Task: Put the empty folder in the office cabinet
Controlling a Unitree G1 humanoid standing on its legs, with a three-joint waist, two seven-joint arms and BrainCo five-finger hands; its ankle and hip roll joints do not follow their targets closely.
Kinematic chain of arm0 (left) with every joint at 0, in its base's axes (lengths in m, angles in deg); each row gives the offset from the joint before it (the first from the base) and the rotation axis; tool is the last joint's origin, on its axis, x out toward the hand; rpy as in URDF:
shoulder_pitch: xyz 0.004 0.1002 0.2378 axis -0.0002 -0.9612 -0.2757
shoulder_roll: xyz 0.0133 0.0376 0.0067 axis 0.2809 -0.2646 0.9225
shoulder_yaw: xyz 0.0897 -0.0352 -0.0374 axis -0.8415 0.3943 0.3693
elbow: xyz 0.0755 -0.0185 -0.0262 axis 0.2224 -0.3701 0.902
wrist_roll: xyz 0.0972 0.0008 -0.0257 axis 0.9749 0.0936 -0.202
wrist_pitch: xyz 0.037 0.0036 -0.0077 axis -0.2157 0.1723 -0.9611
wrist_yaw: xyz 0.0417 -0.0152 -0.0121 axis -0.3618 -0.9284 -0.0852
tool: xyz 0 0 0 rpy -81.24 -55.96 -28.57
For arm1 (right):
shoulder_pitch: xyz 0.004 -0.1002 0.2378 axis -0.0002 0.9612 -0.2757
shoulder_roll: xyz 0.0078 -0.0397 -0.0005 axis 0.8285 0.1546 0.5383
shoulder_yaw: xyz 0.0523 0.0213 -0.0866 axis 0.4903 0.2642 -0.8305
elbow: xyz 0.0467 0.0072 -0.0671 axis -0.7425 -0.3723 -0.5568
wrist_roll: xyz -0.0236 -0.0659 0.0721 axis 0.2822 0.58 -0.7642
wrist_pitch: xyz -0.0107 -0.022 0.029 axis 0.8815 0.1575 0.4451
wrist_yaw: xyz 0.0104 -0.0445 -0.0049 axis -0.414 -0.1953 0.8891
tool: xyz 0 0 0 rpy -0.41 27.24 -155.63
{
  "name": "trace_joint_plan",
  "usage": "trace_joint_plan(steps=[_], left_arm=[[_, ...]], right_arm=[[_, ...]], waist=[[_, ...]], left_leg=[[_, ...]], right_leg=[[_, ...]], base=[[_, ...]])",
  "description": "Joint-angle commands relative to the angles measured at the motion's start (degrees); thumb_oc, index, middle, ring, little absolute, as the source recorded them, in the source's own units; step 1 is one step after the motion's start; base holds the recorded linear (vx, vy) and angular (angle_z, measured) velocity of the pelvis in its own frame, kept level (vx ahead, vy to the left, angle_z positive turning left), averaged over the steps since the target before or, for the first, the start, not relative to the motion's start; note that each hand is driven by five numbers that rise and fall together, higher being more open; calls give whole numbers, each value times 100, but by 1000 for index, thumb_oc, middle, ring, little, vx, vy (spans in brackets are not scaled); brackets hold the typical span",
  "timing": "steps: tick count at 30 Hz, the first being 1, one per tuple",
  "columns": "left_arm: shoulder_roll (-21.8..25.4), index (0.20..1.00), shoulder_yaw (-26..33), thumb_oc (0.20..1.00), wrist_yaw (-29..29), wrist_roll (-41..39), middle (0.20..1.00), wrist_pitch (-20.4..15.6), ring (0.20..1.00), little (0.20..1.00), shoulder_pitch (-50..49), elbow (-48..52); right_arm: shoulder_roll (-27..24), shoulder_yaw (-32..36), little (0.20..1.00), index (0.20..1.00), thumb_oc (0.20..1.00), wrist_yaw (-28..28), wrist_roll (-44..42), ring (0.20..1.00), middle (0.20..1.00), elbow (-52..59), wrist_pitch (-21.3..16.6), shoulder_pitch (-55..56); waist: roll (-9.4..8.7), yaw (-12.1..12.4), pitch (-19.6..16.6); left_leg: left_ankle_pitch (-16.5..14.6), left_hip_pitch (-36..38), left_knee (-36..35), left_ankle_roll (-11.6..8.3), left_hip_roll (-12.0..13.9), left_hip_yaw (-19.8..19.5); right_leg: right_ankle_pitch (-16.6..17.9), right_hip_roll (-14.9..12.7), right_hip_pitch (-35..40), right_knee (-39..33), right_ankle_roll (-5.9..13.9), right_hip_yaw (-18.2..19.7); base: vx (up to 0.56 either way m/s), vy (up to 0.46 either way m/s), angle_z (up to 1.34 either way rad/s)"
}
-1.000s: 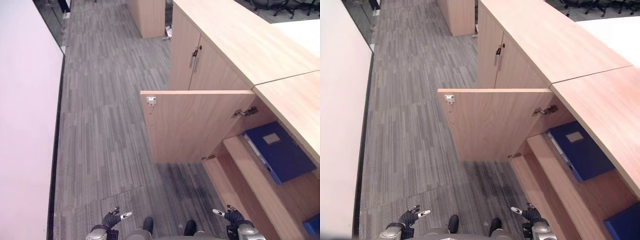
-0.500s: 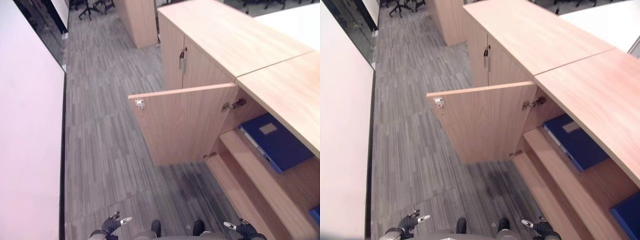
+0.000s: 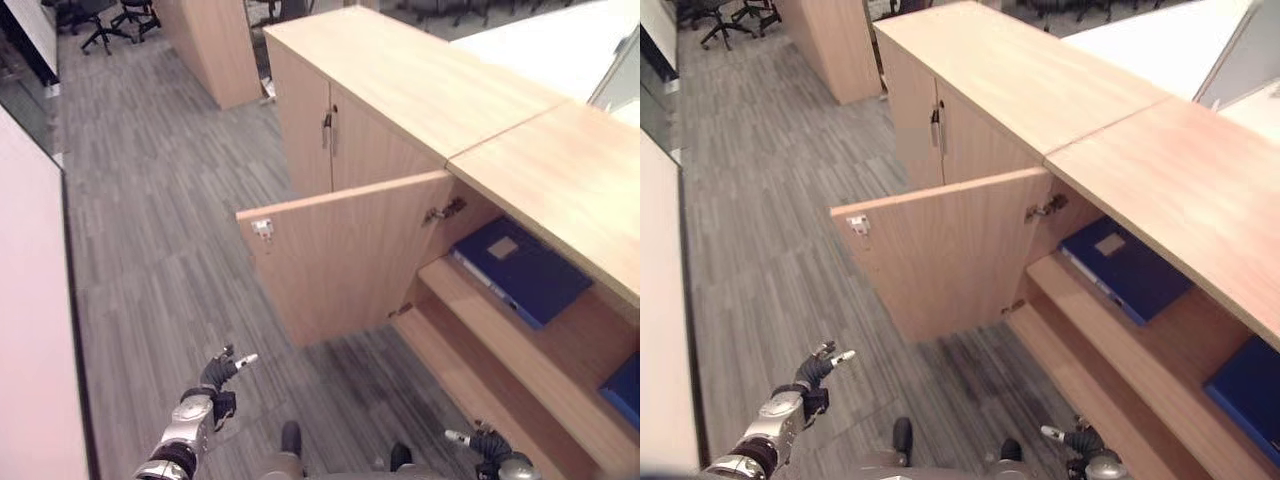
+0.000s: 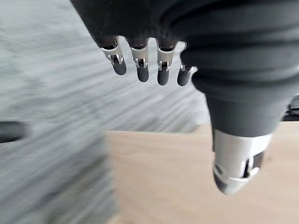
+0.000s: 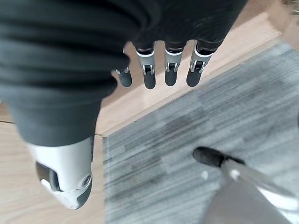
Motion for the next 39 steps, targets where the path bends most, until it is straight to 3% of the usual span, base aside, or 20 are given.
trace_joint_plan(steps=[1, 4, 5, 6, 7, 8, 9, 10, 24, 39], left_arm=[[306, 1000, 315, 1000, -40, -278, 1000, -392, 1000, 1000, 287, 310], [419, 1000, 322, 1000, -73, -330, 1000, -421, 1000, 1000, 381, 632], [449, 1000, 340, 1000, -83, -326, 1000, -431, 1000, 1000, 400, 668], [536, 1000, 356, 1000, -112, -338, 1000, -452, 1000, 1000, 442, 799], [578, 1000, 322, 1000, -156, -351, 1000, -496, 1000, 1000, 568, 731], [563, 1000, 218, 1000, -236, -266, 1000, -520, 1000, 1000, 652, 685], [473, 1000, 170, 1000, -201, -351, 1000, -568, 1000, 1000, 718, 685], [445, 1000, 149, 1000, -191, -291, 1000, -593, 1000, 1000, 660, 786], [513, 1000, 199, 1000, -144, -235, 1000, -529, 1000, 1000, 691, 1066], [435, 1000, -391, 1000, -50, -154, 1000, -420, 1000, 1000, 1747, 199]], right_arm=[[-45, -49, 1000, 1000, 1000, 43, 59, 1000, 1000, 143, -94, -386], [61, 10, 1000, 1000, 1000, 51, -44, 1000, 1000, 255, -101, -445], [85, 10, 1000, 1000, 1000, 57, -76, 1000, 1000, 275, -100, -501], [55, 70, 1000, 1000, 1000, 36, -185, 1000, 1000, 394, -128, -721], [55, 95, 1000, 1000, 1000, -31, -377, 1000, 1000, 606, -205, -961], [-74, 105, 1000, 1000, 1000, -126, -518, 1000, 1000, 697, -284, -1201], [-170, 90, 1000, 1000, 1000, -112, -534, 1000, 1000, 615, -323, -1229], [-197, 82, 1000, 1000, 1000, -95, -501, 1000, 1000, 624, -323, -1149], [12, 36, 1000, 1000, 1000, 107, -150, 1000, 1000, 203, -141, -341], [33, -211, 1000, 1000, 1000, 193, 40, 1000, 1000, 75, -84, -162]], waist=[[10, 159, 172], [-56, 214, 217], [-74, 212, 261], [-26, 233, 384], [-4, 217, 418], [-66, 201, 439], [-61, 238, 217], [-67, 262, 118], [-4, 101, -104], [148, -405, -115]], left_leg=[[-420, 58, 320, -186, 213, 2], [-563, 82, 422, -17, 122, 53], [-606, 112, 462, 35, 102, 68], [-658, 115, 559, 124, 125, 102], [-765, 343, 491, 181, 84, -20], [-820, 448, 437, 155, -55, -108], [-786, 589, 211, 116, -107, -163], [-812, 668, 171, 92, -108, -158], [-882, 933, 74, -40, -21, -161], [-874, 998, 74, -148, 93, 235]], right_leg=[[-629, 119, 93, 985, 326, 159], [-470, 36, -201, 1622, 535, 255], [-248, -13, -379, 1932, 636, 298], [186, -25, -657, 2501, 761, 320], [115, 6, -929, 2537, 760, 296], [5, -104, -702, 1564, 598, 35], [-31, 17, -400, 1020, 540, 140], [-34, -38, -179, 827, 520, 67], [-117, 33, 293, 276, 434, -90], [15, 54, 262, -11, 447, 229]], base=[[76, 159, 1], [44, 175, -12], [-37, 185, -5], [63, 260, -12], [171, 205, -15], [361, 122, 8], [326, -16, 88], [251, -20, 120], [51, -20, 10], [-2, -27, -15]])
